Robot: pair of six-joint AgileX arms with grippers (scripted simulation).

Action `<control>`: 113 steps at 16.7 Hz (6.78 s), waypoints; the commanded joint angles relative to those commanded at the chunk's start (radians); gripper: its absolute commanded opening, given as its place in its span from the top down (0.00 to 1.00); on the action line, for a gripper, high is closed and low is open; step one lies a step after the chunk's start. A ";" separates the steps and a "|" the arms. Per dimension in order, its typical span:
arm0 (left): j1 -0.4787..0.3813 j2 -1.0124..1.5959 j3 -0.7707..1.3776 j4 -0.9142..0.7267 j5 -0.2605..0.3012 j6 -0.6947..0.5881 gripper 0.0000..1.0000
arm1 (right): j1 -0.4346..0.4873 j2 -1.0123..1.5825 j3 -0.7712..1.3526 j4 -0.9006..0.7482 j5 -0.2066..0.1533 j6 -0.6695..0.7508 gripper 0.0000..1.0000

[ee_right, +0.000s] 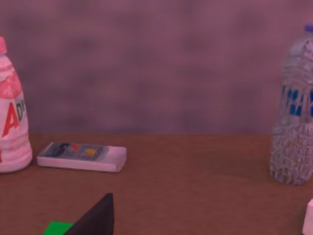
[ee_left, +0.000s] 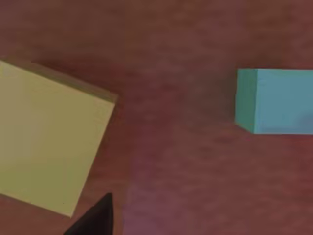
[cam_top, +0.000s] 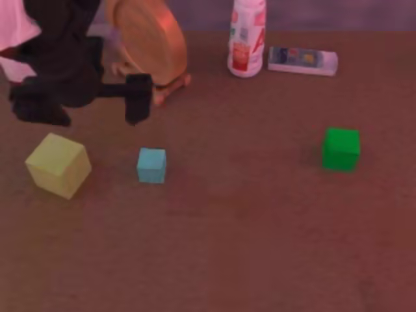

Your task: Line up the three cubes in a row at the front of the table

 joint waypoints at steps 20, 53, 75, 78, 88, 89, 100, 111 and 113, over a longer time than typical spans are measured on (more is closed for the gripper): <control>-0.085 0.506 0.316 -0.078 -0.002 -0.069 0.00 | 0.000 0.000 0.000 0.000 0.000 0.000 0.00; -0.079 0.514 0.274 0.001 -0.012 -0.066 1.00 | 0.000 0.000 0.000 0.000 0.000 0.000 0.00; -0.551 0.462 0.455 -0.267 -0.025 -0.608 1.00 | 0.000 0.000 0.000 0.000 0.000 0.000 0.00; -0.679 0.451 0.464 -0.280 -0.029 -0.741 1.00 | 0.000 0.000 0.000 0.000 0.000 0.000 0.00; -0.713 0.461 0.407 -0.208 -0.031 -0.781 1.00 | 0.000 0.000 0.000 0.000 0.000 0.000 0.00; -0.713 0.468 0.380 -0.171 -0.031 -0.782 1.00 | 0.000 0.000 0.000 0.000 0.000 0.000 0.00; -0.720 0.499 0.278 -0.038 -0.031 -0.781 0.77 | 0.000 0.000 0.000 0.000 0.000 0.000 0.00; -0.720 0.499 0.278 -0.038 -0.031 -0.781 0.00 | 0.000 0.000 0.000 0.000 0.000 0.000 0.00; -0.720 0.499 0.278 -0.038 -0.031 -0.781 0.00 | 0.000 0.000 0.000 0.000 0.000 0.000 0.00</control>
